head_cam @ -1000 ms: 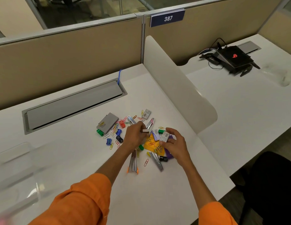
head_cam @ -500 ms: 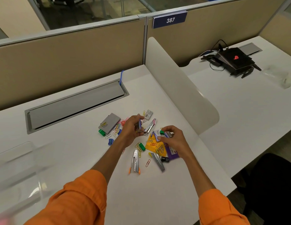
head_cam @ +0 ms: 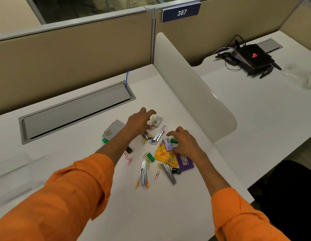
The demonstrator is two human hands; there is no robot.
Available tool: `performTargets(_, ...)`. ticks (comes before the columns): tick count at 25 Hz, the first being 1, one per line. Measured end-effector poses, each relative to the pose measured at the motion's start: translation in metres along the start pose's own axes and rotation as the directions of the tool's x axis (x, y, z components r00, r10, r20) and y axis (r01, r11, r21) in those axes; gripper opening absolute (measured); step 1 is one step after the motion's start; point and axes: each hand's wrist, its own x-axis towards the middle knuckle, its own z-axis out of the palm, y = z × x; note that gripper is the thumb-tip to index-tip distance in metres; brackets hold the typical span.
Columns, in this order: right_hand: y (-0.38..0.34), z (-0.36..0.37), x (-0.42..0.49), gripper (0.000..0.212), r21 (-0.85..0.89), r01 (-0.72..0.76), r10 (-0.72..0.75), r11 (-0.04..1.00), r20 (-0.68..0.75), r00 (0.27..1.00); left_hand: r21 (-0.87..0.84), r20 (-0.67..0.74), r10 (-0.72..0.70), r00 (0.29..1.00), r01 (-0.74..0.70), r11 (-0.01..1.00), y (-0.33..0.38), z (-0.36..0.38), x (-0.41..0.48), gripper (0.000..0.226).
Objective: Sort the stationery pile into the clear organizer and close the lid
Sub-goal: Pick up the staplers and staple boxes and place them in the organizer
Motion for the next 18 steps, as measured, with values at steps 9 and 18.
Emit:
performTargets(9,0.008,0.01,0.004,0.062,0.057,0.014,-0.014,0.998,-0.014,1.0,0.313,0.17,0.106,0.98,-0.156,0.937,0.007,0.012,0.044,0.075)
performTargets(18,0.009,0.005,-0.008,0.058,0.278,-0.019,0.05,0.96,-0.105,0.993,0.138,0.062,0.117,0.991,-0.125,0.982,0.006,0.023,0.045,0.059)
